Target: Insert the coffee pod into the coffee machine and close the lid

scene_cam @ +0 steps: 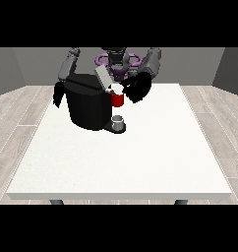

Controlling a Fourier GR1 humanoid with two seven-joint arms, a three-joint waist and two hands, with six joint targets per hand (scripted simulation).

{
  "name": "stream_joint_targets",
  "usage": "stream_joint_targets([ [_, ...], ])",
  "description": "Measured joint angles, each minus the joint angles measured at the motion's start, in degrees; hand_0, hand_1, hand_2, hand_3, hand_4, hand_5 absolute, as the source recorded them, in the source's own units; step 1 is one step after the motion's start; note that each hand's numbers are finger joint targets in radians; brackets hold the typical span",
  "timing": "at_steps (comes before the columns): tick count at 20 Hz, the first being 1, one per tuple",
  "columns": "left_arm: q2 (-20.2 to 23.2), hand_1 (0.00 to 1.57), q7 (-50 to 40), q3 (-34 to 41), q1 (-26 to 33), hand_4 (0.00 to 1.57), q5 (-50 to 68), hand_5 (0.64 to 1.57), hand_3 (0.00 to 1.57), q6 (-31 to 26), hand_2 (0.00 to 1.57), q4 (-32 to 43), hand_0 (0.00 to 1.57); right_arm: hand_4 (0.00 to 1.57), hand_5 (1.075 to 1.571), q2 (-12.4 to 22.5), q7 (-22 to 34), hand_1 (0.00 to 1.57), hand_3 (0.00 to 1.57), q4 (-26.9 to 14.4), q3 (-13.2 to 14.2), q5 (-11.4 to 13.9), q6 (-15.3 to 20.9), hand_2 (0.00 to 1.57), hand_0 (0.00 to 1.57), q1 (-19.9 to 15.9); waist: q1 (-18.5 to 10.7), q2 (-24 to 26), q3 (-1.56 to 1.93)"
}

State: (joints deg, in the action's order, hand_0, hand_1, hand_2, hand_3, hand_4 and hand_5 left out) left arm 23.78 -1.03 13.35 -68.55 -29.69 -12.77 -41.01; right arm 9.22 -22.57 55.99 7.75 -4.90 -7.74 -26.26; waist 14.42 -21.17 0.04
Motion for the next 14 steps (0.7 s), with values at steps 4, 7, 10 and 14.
stream_joint_targets([
  [4,-0.07,1.37,0.52,-0.34,-0.30,0.55,-0.55,1.571,1.26,1.15,1.38,0.27,1.37,0.34,1.571,0.04,0.17,0.00,0.00,-0.70,0.51,-0.77,-0.64,0.00,0.00,-1.10,0.30,-0.31,0.00],
  [7,-0.86,0.00,1.14,0.60,0.17,0.00,0.73,1.571,0.00,1.47,0.00,0.41,0.00,0.22,1.571,0.37,-0.14,0.00,0.00,-1.50,0.86,-1.07,-1.20,0.00,0.00,-0.83,0.02,0.22,-0.09],
  [10,-4.26,0.00,3.73,0.93,3.58,0.00,2.77,1.571,0.00,1.48,0.00,-0.19,0.00,0.26,1.571,0.21,-1.55,0.00,0.00,-2.75,1.33,-1.39,-1.63,0.00,0.00,1.81,-1.86,2.79,-0.05],
  [14,-8.71,0.00,7.53,1.05,9.73,0.00,5.61,1.571,0.00,0.28,0.00,-0.99,0.00,0.27,1.571,0.45,-3.52,0.00,0.00,-4.22,2.29,-2.12,-2.65,0.00,0.00,6.51,-5.25,8.00,0.05],
])
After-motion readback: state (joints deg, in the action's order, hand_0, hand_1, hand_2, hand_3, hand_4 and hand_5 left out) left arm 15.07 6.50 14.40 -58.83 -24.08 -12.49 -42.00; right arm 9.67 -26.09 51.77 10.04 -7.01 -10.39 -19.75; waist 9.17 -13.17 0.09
